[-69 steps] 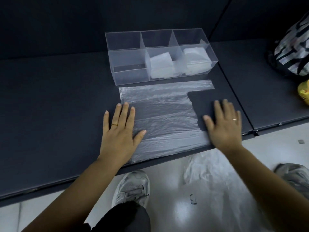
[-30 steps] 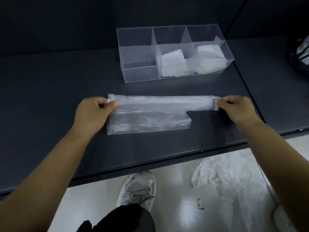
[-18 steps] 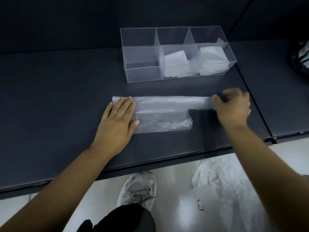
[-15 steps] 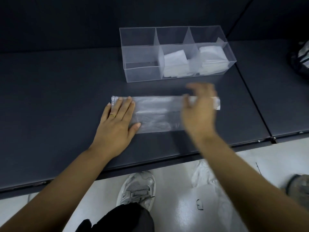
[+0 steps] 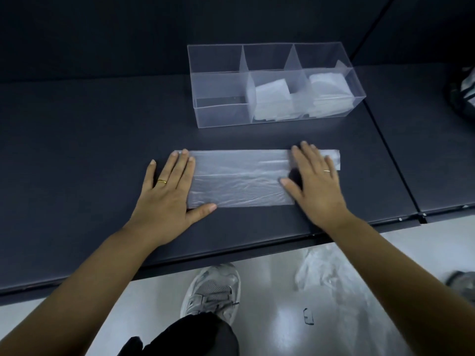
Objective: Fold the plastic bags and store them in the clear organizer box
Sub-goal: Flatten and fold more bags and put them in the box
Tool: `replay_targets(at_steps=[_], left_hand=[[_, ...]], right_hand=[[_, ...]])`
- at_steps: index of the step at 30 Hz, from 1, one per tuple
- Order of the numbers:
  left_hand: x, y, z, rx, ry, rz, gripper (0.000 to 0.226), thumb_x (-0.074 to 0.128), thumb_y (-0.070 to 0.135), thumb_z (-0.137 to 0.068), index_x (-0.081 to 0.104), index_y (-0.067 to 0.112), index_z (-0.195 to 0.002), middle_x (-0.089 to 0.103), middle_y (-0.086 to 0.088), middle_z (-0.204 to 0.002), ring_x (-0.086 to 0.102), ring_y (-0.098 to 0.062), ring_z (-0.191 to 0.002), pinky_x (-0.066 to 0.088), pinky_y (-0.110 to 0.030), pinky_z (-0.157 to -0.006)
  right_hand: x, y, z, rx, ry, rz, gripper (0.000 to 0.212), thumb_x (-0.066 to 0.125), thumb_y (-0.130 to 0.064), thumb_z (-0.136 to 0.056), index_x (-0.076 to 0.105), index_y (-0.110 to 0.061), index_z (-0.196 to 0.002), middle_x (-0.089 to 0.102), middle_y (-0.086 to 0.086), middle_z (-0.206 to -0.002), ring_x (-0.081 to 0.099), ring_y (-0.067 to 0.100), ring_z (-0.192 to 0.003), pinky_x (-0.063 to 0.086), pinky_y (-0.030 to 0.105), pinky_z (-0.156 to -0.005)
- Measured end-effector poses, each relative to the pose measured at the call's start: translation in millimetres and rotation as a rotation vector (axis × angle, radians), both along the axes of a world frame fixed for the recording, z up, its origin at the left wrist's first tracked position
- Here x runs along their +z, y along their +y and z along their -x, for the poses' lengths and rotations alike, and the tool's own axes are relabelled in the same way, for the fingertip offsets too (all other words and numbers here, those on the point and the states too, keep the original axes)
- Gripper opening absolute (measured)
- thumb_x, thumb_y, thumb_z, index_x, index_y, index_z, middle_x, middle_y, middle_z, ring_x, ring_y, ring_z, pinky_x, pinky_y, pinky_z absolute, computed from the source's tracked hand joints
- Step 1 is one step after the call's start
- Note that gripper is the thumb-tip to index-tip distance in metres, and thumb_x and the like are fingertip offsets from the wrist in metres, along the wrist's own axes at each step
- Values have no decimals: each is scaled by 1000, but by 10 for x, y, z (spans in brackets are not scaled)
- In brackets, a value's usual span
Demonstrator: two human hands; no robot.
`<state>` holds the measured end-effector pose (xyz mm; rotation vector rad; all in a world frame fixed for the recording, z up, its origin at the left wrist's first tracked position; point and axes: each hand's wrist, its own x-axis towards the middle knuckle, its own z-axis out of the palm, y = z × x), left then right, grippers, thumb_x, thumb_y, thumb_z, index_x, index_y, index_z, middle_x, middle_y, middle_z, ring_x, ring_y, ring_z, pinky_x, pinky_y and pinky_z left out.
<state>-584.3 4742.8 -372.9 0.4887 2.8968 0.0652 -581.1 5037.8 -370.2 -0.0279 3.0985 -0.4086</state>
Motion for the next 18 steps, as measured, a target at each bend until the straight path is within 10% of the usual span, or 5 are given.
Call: replay_targets(at_steps=[5, 12, 18], left_hand=[[176, 114, -19, -87, 71, -210, 90, 23, 73, -88, 10, 11, -152, 0, -3, -160, -12, -14, -146, -12, -36, -118], [92, 480, -137, -237, -58, -346, 85, 41, 65, -86, 13, 19, -152, 2, 11, -158, -10, 3, -139, -16, -13, -110], [78, 564, -146, -205, 237, -416, 43, 75, 17, -81, 65, 2, -120, 61, -10, -129, 57, -27, -120, 42, -44, -104]], right_hand=[[211, 117, -288, -6, 134, 279, 33, 76, -26, -78, 67, -17, -108, 54, 1, -120, 45, 17, -112, 35, 35, -100], [208, -83, -343, 59, 27, 287, 2, 72, -8, -82, 71, -10, -81, 56, -1, -93, 50, 19, -92, 41, 38, -91], [457, 60, -273, 22, -218, 449, 19, 64, -9, -88, 60, -23, -77, 53, -5, -94, 52, 13, -94, 37, 8, -83]])
